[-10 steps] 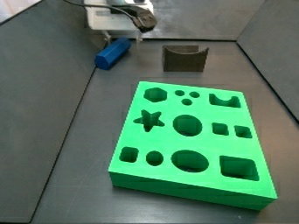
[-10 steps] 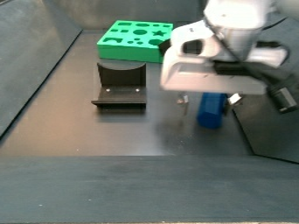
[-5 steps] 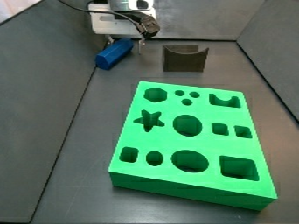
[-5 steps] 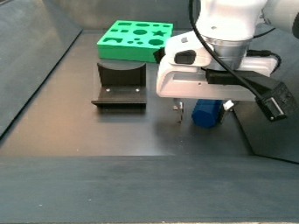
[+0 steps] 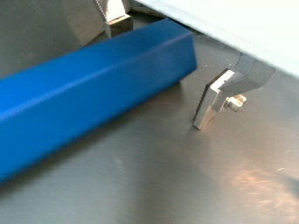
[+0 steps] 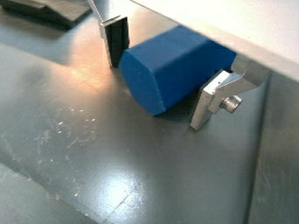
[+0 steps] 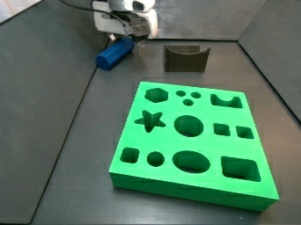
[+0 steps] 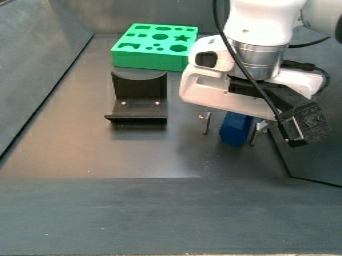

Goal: Pick up the hexagon object. Move up. Place the hexagon object on the fixture. Regrasp the hexagon object. Move to above the board. Insert the hexagon object.
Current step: Pick up the hexagon object.

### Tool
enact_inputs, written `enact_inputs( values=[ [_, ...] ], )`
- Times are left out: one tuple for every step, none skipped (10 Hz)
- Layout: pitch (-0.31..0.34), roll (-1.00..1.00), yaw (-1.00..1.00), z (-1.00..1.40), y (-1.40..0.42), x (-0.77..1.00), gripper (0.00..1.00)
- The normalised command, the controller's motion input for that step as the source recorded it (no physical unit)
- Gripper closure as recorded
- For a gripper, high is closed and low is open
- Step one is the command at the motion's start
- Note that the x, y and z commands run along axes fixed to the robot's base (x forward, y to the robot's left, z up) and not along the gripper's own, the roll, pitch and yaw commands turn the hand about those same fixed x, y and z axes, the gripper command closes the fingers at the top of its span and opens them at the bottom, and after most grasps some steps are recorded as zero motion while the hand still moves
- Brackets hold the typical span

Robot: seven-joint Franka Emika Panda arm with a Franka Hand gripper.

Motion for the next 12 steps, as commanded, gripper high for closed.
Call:
enact_inputs(
  values=[
    [0.0, 0.02, -0.01, 0.0, 0.0, -0.05, 0.0],
    [0.0, 0.0, 0.0, 0.0, 0.0, 0.0, 0.0],
    [0.0, 0.0, 0.0, 0.0, 0.0, 0.0, 1.0],
    [0.0, 0.0, 0.0, 0.0, 0.0, 0.0, 1.0],
    [0.0, 0.0, 0.0, 0.0, 0.0, 0.0, 1.0],
    [0.0, 0.0, 0.0, 0.0, 0.0, 0.0, 1.0],
    [0.0, 0.0, 0.0, 0.0, 0.0, 0.0, 1.0],
    [0.0, 0.0, 0.0, 0.0, 0.0, 0.0, 1.0],
    [0.0, 0.0, 0.0, 0.0, 0.0, 0.0, 1.0],
    [0.0, 0.0, 0.0, 0.0, 0.0, 0.0, 1.0],
    [0.0, 0.0, 0.0, 0.0, 0.0, 0.0, 1.0],
    [0.0, 0.0, 0.0, 0.0, 0.0, 0.0, 1.0]
  ],
)
